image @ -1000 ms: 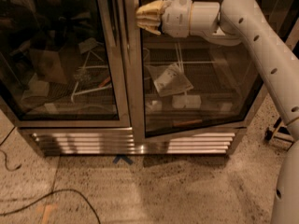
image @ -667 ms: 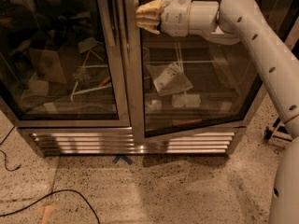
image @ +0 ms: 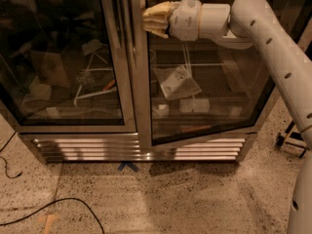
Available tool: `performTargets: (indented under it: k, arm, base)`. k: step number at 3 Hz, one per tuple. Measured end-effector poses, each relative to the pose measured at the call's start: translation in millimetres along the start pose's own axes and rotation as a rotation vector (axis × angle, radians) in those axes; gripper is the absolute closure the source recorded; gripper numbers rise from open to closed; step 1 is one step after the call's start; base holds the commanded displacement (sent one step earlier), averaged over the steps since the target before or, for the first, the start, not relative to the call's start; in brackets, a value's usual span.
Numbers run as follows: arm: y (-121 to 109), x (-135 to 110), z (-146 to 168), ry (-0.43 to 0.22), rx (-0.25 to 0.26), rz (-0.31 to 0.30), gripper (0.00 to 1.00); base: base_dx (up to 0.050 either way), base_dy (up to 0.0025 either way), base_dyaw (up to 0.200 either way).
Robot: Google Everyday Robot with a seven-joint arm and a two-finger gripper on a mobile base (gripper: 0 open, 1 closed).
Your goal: Pick orange can from top drawer and place on counter
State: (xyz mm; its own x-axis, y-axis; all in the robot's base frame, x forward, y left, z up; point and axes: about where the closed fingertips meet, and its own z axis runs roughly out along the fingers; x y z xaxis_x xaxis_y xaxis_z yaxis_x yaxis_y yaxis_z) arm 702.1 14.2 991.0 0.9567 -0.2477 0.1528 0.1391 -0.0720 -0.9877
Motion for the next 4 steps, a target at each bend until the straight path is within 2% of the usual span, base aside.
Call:
performTargets:
  k: [4]
  arm:
    - [1.1,-6.8,-7.3,-0.003,0.006,-0.003,1.00]
  base:
    - [0.000,0.00000,0.000]
